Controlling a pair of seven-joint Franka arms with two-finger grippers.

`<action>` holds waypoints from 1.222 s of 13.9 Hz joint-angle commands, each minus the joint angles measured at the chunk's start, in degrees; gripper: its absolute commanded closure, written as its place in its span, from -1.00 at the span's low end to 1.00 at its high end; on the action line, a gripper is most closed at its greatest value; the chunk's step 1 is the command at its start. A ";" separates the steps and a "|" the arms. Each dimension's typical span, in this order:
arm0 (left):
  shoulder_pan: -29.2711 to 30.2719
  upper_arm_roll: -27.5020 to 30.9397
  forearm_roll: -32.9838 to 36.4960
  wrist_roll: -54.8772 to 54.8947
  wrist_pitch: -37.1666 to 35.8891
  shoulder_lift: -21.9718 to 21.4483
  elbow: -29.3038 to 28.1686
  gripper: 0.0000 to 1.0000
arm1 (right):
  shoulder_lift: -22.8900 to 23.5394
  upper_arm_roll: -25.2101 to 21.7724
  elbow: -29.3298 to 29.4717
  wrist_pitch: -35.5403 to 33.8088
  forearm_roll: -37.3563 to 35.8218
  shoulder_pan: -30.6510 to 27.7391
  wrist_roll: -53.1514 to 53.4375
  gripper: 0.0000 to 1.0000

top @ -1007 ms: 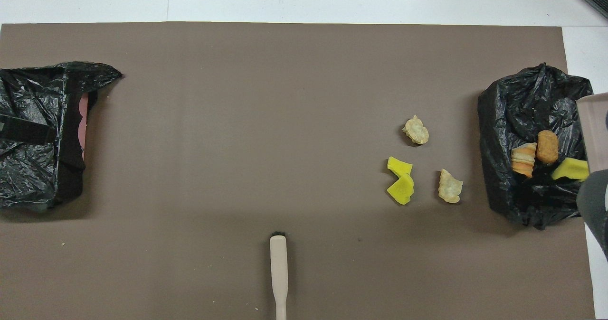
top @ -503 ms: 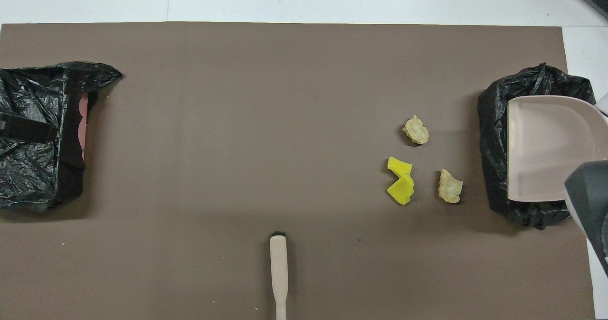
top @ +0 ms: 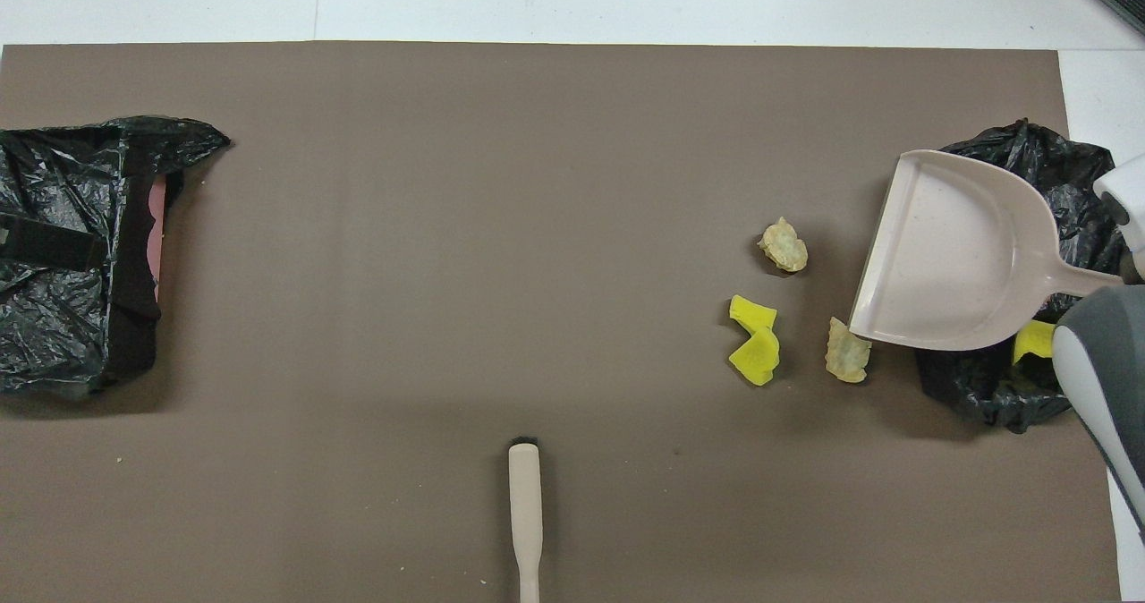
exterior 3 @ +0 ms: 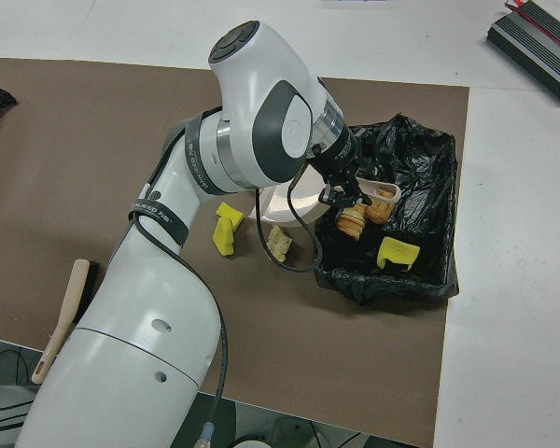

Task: Sweep and dump trash in bin
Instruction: 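Bring the empty dustpan back to the table center with the right gripper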

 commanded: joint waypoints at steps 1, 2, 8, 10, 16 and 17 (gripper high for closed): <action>0.58 -0.59 0.31 -0.39 -1.29 -0.04 0.73 -1.00 | 1.77 0.16 -0.47 0.50 4.00 3.06 11.94 1.00; 0.48 -0.59 0.31 -0.40 -1.29 -0.30 0.38 -1.00 | 1.95 0.16 -0.56 0.49 4.36 4.30 18.26 1.00; 0.48 -0.67 0.23 -0.57 -0.85 -0.65 -0.23 -1.00 | 4.06 0.16 -0.47 -0.21 12.08 13.79 47.02 1.00; 0.92 -0.67 0.23 -0.48 -0.59 -1.44 -1.54 -1.00 | 3.97 0.16 -0.12 -1.87 17.34 17.13 56.94 1.00; 0.92 -0.50 0.23 0.22 -0.41 -1.97 -2.43 -1.00 | 8.87 0.16 3.30 -1.00 25.28 27.76 83.68 1.00; 0.92 -0.41 0.23 0.39 -0.41 -1.97 -2.43 -1.00 | 10.46 0.16 4.53 -0.13 25.89 30.04 88.15 1.00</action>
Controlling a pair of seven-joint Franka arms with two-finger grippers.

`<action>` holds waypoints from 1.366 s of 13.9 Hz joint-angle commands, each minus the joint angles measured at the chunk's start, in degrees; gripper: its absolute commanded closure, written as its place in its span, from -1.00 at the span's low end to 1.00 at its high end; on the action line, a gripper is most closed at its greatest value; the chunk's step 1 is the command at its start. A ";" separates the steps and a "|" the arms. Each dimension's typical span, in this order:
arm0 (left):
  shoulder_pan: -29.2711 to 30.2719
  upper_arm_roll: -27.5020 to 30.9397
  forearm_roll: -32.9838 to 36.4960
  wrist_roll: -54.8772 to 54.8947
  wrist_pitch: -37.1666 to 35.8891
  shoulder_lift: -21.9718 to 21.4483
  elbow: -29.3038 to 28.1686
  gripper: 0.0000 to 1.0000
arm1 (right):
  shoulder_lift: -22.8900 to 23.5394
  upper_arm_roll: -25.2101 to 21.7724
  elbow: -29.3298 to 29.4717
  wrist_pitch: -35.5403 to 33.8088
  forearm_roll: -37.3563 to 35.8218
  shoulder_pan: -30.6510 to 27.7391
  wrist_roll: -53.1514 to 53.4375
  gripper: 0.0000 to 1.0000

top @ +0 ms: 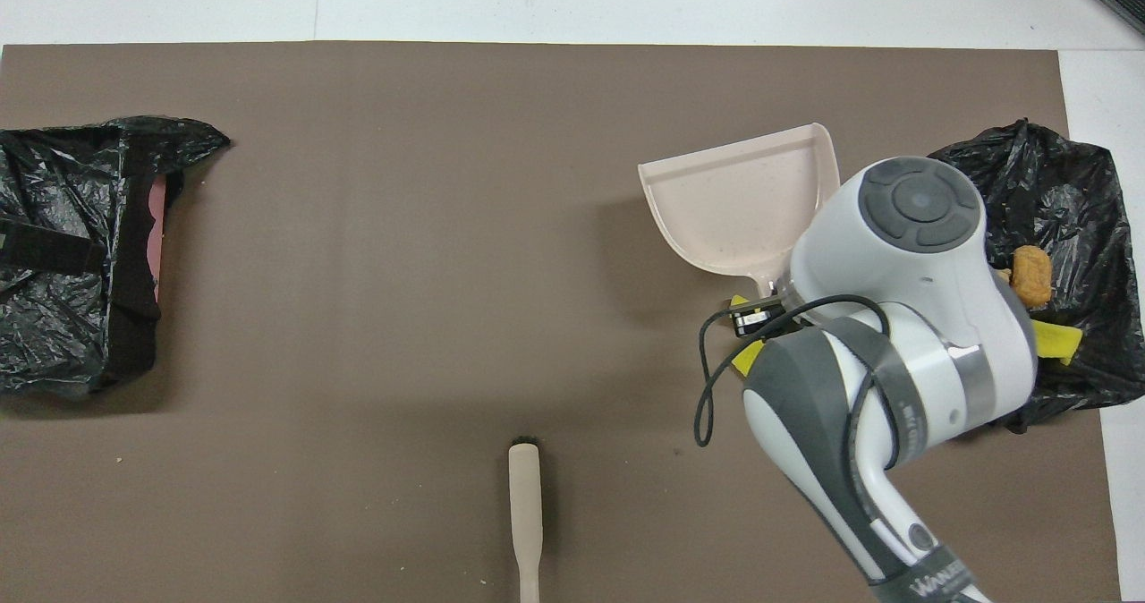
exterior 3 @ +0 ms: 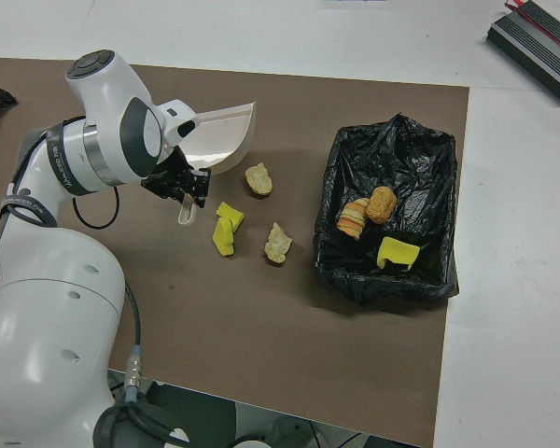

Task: Sweep and dump trash in bin
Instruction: 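Bring the empty dustpan back to the table center with the right gripper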

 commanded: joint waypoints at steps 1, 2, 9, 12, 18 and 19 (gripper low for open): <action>0.64 -0.28 0.23 0.55 -0.29 -1.54 -1.58 -1.00 | 5.22 -0.22 5.11 1.34 3.23 4.13 9.38 1.00; 0.64 -0.19 0.23 0.55 -0.20 -1.54 -1.58 -1.00 | 6.36 -0.22 6.96 1.61 5.33 5.19 11.23 1.00; 0.73 -0.01 0.31 -0.24 -0.65 -1.45 -1.32 -1.00 | 19.54 -0.22 14.43 9.60 6.14 12.48 21.88 1.00; 0.73 -0.01 0.31 -0.33 -0.12 -1.45 -1.40 -1.00 | 21.14 -0.22 15.94 13.80 9.54 13.99 21.97 1.00; 0.64 -0.10 0.31 -0.33 -0.29 -1.10 -0.88 -1.00 | 19.39 -0.48 15.15 10.77 10.11 14.16 21.19 -1.00; 0.55 -0.36 0.31 -0.33 -0.20 -0.93 -0.79 -1.00 | 18.25 -0.48 15.15 9.71 9.58 13.55 21.18 -1.00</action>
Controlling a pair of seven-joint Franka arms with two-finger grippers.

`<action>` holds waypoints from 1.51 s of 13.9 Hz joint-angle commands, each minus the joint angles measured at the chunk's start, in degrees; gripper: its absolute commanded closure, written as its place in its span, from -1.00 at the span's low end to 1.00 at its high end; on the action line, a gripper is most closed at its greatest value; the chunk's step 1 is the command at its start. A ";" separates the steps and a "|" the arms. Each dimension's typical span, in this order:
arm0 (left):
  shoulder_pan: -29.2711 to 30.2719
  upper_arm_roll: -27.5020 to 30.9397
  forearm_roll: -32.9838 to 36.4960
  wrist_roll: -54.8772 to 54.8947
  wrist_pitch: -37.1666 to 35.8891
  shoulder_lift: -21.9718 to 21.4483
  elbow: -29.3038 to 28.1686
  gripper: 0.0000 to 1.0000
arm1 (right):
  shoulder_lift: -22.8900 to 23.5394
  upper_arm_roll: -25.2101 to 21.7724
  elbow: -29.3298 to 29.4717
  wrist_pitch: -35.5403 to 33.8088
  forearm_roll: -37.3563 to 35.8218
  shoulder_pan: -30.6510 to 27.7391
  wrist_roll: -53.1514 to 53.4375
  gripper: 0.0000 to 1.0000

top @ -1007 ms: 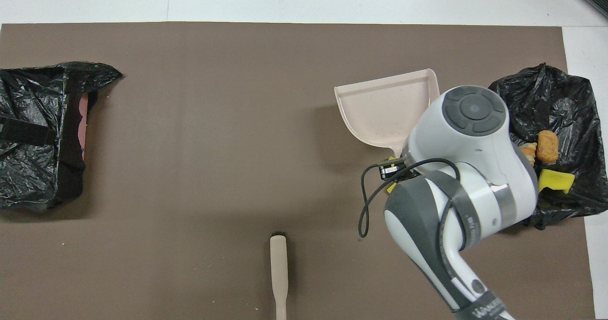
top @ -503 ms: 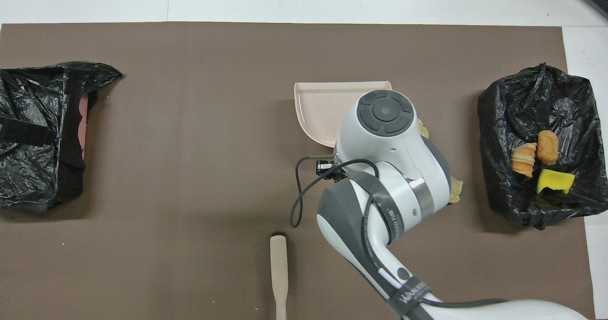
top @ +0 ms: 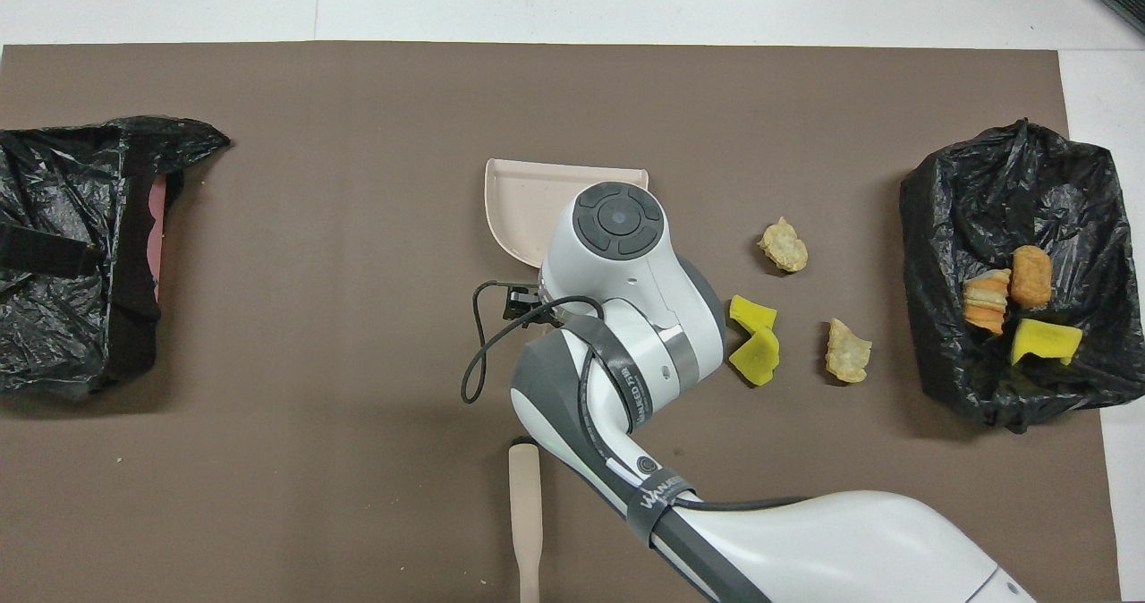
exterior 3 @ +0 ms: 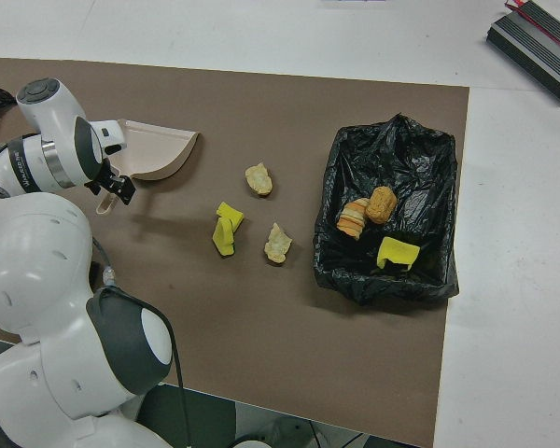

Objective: Sweep and dump trash in bin

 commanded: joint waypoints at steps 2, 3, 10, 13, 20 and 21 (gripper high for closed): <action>-0.31 -0.85 -0.04 -0.29 0.35 -0.58 -0.87 -1.00 | -4.27 -0.25 0.10 -5.62 -0.30 -1.80 0.06 -1.00; -0.48 -1.02 -0.04 -0.55 0.61 -0.05 -0.95 -1.00 | -4.63 -0.08 -0.07 -6.68 -0.13 -2.33 0.15 -1.00; 0.31 -11.20 -0.04 -12.30 10.00 6.44 -1.57 -1.00 | -17.88 0.19 -20.34 -3.72 1.80 7.05 7.16 -1.00; -0.04 -16.56 0.40 -20.48 15.63 10.58 -1.66 -1.00 | -23.77 0.28 -30.37 3.66 7.59 12.51 8.76 -1.00; -2.15 -30.10 8.91 -39.45 31.35 17.78 -11.04 -1.00 | -26.87 0.28 -38.74 6.57 10.67 21.22 10.08 -1.00; -2.15 -32.03 9.28 -42.71 34.42 18.49 -12.45 -1.00 | -26.87 0.28 -40.05 8.59 11.46 21.83 10.08 -1.00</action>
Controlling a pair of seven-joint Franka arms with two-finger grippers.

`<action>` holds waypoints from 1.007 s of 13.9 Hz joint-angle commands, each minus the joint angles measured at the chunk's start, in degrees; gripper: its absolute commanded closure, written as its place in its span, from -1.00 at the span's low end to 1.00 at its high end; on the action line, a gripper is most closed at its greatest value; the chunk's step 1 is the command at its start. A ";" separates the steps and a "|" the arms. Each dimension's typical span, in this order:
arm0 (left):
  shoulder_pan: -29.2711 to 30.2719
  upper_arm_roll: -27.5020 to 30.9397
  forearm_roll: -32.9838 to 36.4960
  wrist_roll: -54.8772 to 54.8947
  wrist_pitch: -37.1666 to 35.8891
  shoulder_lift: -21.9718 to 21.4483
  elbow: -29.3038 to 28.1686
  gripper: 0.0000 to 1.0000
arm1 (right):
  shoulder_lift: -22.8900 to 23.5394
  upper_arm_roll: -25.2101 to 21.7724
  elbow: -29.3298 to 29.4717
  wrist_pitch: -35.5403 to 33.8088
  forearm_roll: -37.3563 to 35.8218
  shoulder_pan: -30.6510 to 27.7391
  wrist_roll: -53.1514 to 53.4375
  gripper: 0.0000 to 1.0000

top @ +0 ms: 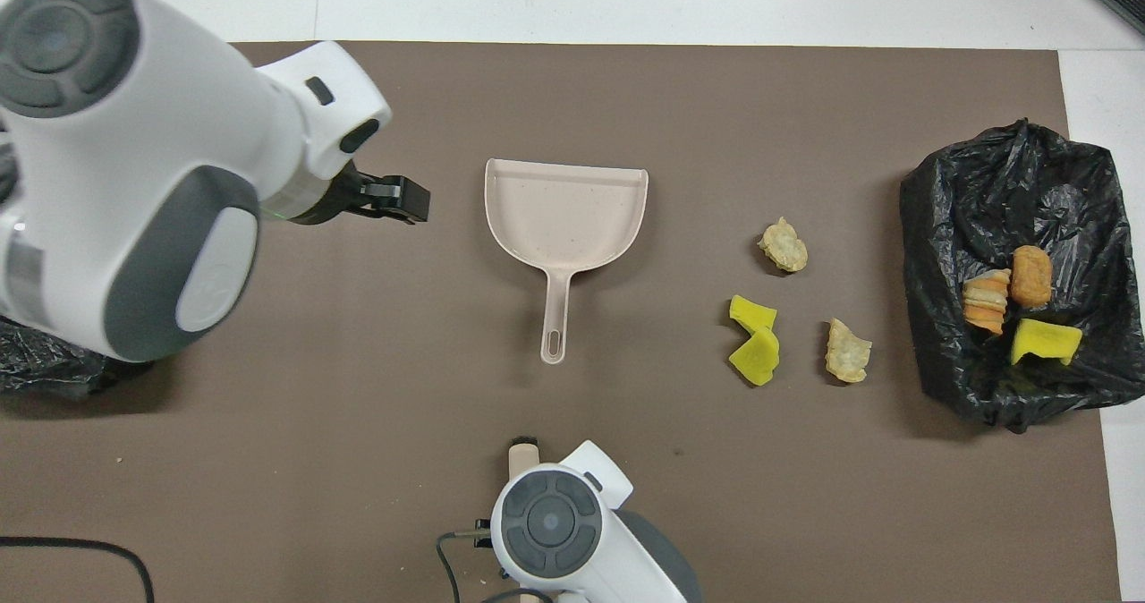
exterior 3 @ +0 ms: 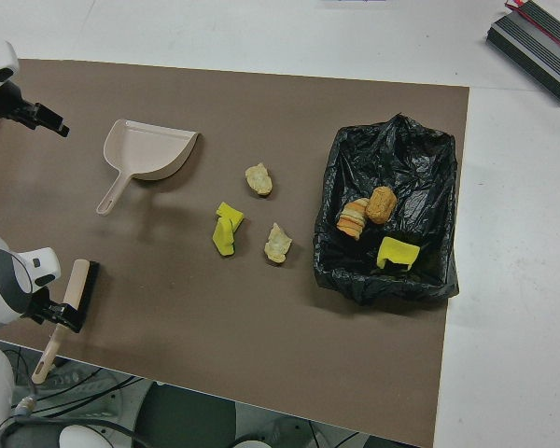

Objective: Sweep and dump trash in bin

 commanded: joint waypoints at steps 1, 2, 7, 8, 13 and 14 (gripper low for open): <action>-0.62 -3.18 2.61 -7.44 7.40 1.39 -5.25 -1.00 | -1.21 -0.17 -4.51 5.35 2.43 1.78 0.58 -0.97; -1.05 -3.27 3.05 -8.16 8.46 2.10 -6.05 -1.00 | -1.03 -0.17 -4.87 5.89 2.61 1.96 0.31 -0.84; -2.64 -4.50 3.67 -13.18 13.57 2.63 -12.38 -0.99 | -0.42 -0.17 -3.82 4.67 2.61 1.88 0.92 0.89; -2.64 -4.59 3.76 -13.18 13.49 2.63 -12.91 -0.93 | 0.02 -0.26 -3.47 4.66 3.13 1.70 1.45 1.00; -3.26 -4.59 7.71 -13.26 14.10 5.18 -13.09 -0.59 | -2.60 -0.70 -2.94 1.69 3.40 -0.74 1.36 1.00; -3.26 -4.59 7.71 -13.26 13.75 5.18 -13.09 -0.16 | -3.92 -0.70 -2.94 -0.59 3.40 -2.67 1.37 1.00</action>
